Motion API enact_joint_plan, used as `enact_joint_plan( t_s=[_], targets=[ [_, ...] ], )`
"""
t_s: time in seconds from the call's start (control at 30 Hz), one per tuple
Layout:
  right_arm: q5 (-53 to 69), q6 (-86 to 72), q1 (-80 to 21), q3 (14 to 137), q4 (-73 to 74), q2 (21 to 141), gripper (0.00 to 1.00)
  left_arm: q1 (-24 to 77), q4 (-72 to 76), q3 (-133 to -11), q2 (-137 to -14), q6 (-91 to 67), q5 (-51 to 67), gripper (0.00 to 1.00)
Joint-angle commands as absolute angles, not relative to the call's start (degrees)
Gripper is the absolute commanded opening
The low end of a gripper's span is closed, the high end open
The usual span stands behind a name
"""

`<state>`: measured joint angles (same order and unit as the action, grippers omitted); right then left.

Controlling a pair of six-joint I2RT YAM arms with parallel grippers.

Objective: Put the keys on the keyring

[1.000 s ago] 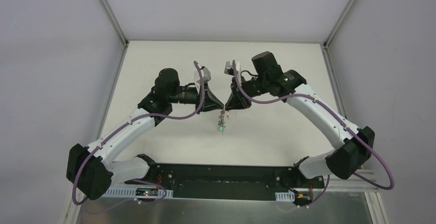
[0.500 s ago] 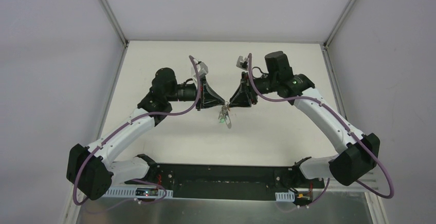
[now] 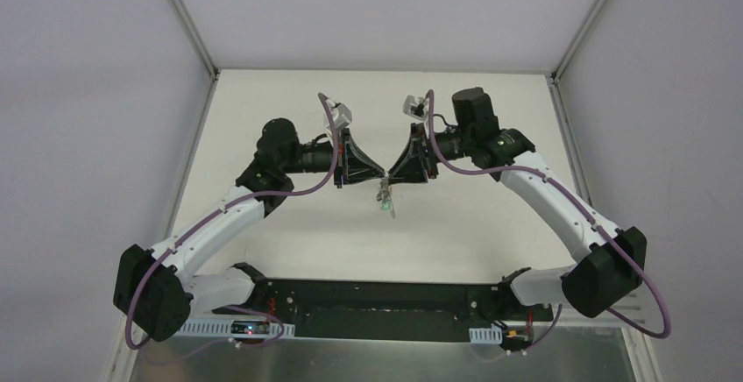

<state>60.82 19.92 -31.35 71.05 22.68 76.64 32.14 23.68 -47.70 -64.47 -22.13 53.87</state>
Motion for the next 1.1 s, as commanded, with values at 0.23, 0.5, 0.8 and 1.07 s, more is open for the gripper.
enact_joint_plan(
  t_s=[0.23,0.5,0.8,1.07],
  targets=[
    [64.37,17.33,-31.20,69.45,17.69,75.06,0.22,31.46,33.43,-46.41,-63.63,-27.73,54.14,0.00],
    [64.77,16.53,-31.20,69.56,17.30,74.81,0.08,31.38,32.62,-46.14,-63.72,-26.90,53.47,0.00],
    [62.46,18.99,-31.16,70.77,20.07,74.42,0.00,31.03,32.08,-45.71,-63.68,-26.07,52.90,0.00],
    [50.41,28.80,-35.88,78.97,35.21,76.99,0.00,31.03,17.32,-49.31,-62.89,-12.42,50.91,0.20]
  ],
)
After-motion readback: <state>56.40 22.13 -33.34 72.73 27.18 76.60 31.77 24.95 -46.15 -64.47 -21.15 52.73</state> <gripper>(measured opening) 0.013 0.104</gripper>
